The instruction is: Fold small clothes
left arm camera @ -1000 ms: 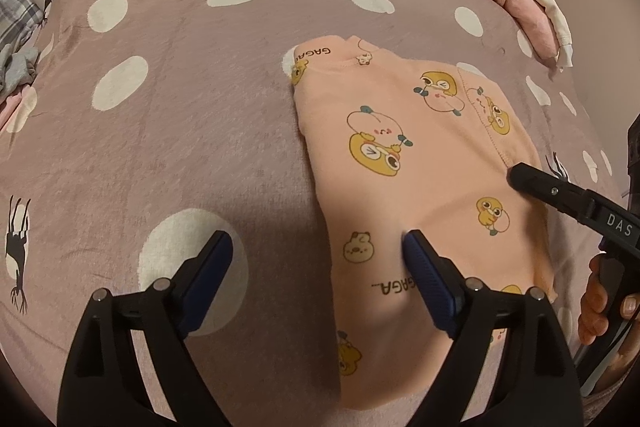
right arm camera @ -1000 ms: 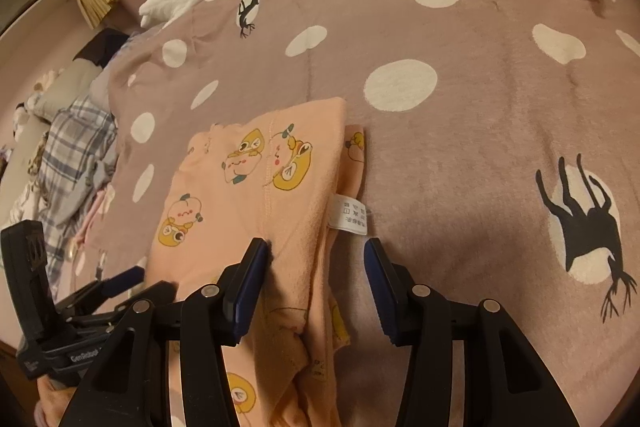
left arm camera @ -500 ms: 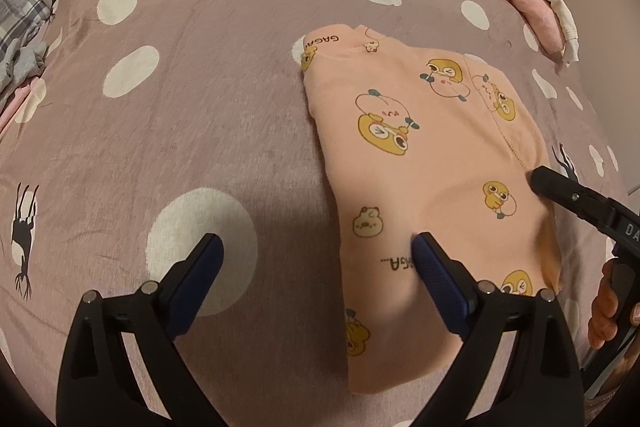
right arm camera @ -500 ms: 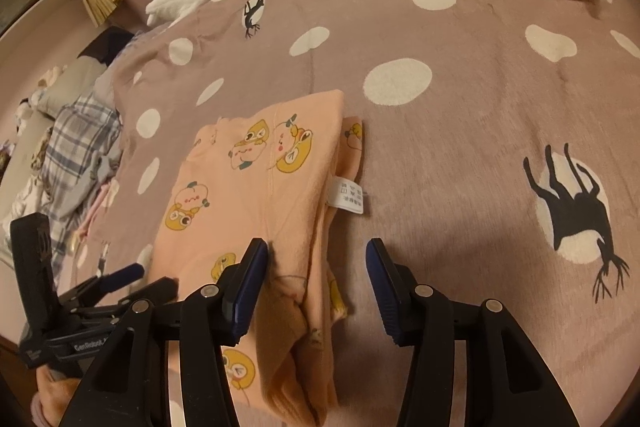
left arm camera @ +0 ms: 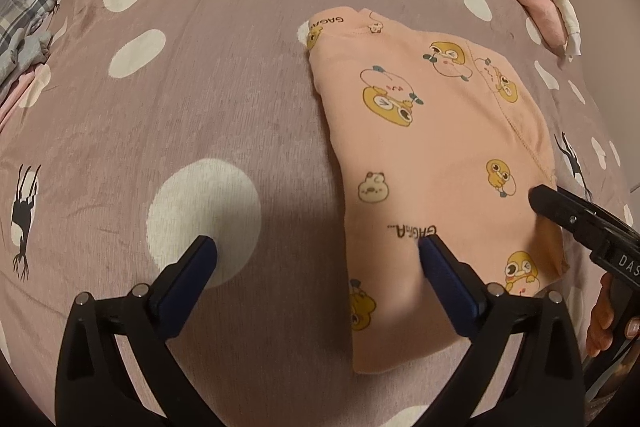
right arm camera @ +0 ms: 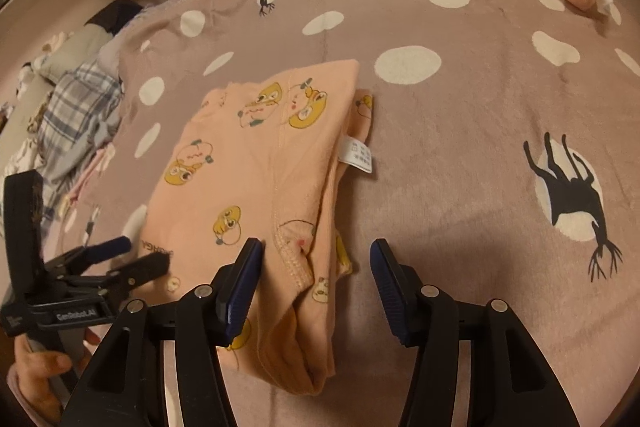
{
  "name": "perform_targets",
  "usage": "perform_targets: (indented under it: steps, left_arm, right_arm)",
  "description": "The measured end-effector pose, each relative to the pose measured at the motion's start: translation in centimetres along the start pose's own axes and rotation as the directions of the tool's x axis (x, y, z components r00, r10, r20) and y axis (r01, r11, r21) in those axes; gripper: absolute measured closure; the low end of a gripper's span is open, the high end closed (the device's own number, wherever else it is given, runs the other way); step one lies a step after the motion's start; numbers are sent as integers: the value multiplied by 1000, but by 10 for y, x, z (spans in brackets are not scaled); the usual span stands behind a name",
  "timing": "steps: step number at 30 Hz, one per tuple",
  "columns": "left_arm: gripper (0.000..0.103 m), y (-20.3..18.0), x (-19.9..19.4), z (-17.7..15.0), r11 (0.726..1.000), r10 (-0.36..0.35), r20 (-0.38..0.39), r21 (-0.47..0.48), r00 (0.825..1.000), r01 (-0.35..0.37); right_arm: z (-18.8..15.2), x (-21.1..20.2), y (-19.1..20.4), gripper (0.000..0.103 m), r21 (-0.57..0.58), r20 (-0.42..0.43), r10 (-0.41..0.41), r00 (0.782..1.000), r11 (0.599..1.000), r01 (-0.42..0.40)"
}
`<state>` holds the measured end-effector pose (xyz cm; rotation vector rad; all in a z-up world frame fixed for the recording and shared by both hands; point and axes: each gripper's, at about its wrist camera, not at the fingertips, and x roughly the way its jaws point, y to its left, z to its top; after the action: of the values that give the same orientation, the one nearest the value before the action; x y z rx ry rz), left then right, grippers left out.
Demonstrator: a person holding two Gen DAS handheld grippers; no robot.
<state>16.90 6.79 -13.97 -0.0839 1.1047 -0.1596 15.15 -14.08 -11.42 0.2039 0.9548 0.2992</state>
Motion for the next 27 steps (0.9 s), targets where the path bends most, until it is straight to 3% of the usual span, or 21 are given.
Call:
perform_targets:
  steps: [13, 17, 23, 27]
  left_arm:
    - [1, 3, -4, -9, 1000, 11, -7, -2, 1000, -11]
    - [1, 3, -3, -13, 1000, 13, -10, 3, 1000, -13]
    - [1, 6, -3, -19, 1000, 15, -13, 10, 1000, -15]
    - [1, 9, -6, -21, 1000, 13, -9, 2, 1000, -13]
  right_arm:
    - [-8, -8, 2, 47, -20, 7, -38, 999, 999, 38]
    - [-10, -13, 6, 47, -37, 23, -12, 1000, 999, 13]
    - [-16, -5, 6, 47, -64, -9, -81, 997, 995, 80]
    - [-17, -7, 0, 46, -41, -6, -80, 997, 996, 80]
